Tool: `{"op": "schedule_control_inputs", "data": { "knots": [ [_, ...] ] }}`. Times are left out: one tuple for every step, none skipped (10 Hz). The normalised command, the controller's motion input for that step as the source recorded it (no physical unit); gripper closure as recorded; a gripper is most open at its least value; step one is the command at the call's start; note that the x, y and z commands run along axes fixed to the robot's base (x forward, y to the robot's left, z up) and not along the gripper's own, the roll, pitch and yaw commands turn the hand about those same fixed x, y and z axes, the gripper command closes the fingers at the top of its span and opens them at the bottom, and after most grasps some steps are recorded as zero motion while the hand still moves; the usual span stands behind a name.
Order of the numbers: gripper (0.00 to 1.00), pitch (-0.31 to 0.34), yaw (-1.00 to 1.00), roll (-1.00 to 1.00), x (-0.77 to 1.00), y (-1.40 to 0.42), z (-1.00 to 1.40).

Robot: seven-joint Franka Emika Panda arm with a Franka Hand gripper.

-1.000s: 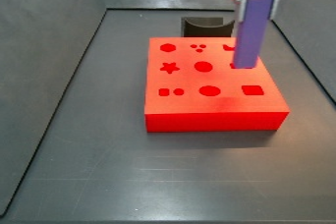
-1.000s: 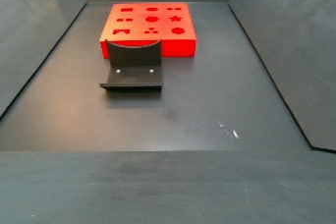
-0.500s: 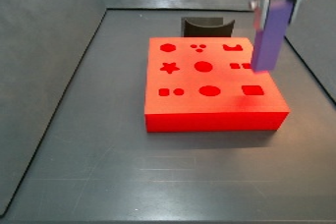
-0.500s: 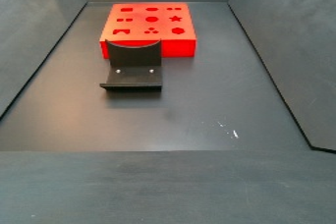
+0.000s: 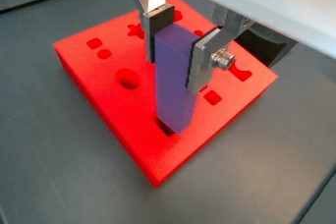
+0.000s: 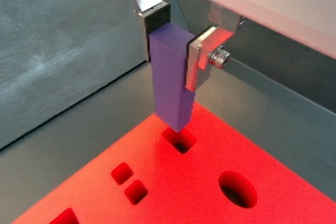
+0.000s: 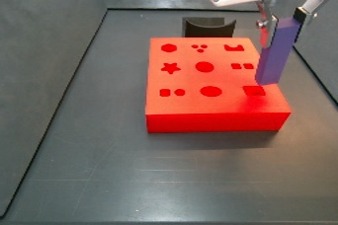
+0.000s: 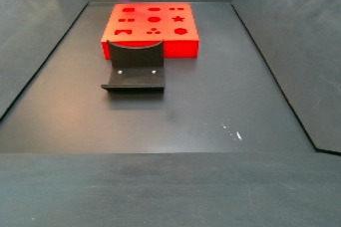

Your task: Insert the rectangle object.

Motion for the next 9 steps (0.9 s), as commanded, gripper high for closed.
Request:
{"op": "schedule_control_inputs", "data": {
  "knots": [
    [1.0,0.314,0.0,0.18,0.17,-0.02,0.0],
    [1.0,0.309,0.0,0.15,0.17,-0.06,-0.02],
    [1.0,0.33,-0.01,0.18,0.16,-0.14,-0.17],
    [1.0,0.419,-0.03,0.17,0.43,-0.27,-0.26],
    [1.0,0.437,-0.05,0.14,0.55,-0.13,-0.19],
    [1.0,0.421,-0.07,0.11,0.53,0.0,-0.03],
    [1.0,0.377,-0.12,0.0,0.42,0.28,0.19],
    [1.0,0.341,-0.04,-0.04,0.58,0.28,0.19],
    [1.0,0.331,0.0,-0.02,0.67,0.09,0.03]
  ]
}}
